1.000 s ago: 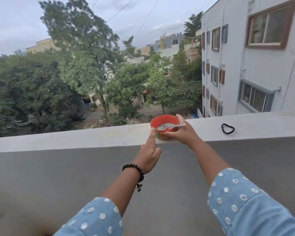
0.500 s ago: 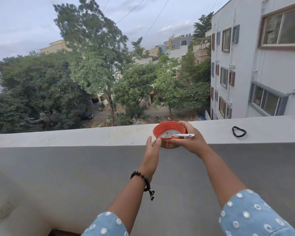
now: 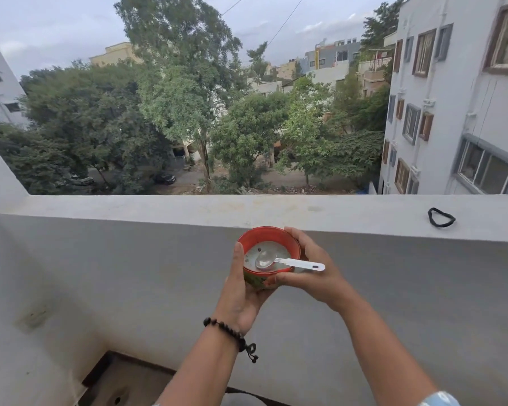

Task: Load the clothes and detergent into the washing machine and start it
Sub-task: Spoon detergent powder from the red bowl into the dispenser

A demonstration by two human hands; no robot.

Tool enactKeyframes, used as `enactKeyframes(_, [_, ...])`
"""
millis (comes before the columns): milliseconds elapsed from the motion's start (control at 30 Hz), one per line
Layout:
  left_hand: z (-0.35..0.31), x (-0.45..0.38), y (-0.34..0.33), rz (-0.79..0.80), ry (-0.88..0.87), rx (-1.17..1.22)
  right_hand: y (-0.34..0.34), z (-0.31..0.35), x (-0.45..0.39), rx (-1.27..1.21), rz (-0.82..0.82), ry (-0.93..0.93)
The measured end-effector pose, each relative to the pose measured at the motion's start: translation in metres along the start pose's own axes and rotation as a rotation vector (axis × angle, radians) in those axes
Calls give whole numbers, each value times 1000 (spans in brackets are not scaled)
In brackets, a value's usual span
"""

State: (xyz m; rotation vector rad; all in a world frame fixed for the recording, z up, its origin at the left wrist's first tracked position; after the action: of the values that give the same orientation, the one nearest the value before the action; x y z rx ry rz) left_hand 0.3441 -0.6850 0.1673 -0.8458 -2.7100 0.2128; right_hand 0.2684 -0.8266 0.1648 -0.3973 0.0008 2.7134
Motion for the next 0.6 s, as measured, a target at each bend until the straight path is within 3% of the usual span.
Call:
enactKeyframes(233, [16,36,55,-175,34,150,-53,-25,22,-25,170,-178])
enactKeyframes(433, [23,68,100,-336,-18,161,-101,-42,37,-185,38,-261])
enactKeyframes(600, [33,95,134,-438,-28,175,-139,-48,48,-296,91,-308])
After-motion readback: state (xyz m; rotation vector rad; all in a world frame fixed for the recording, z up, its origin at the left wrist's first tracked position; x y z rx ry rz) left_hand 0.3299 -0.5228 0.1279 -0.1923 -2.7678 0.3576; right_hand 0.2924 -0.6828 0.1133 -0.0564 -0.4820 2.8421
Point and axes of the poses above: each hand's wrist, its own x-axis away from the middle knuckle, its own y-axis out of the back of the hand, z = x × y, the point moved 1 cm from there along -x, towards the middle knuckle, and after that the axes turned 15 degrees about -x, right-handed, at the moved point
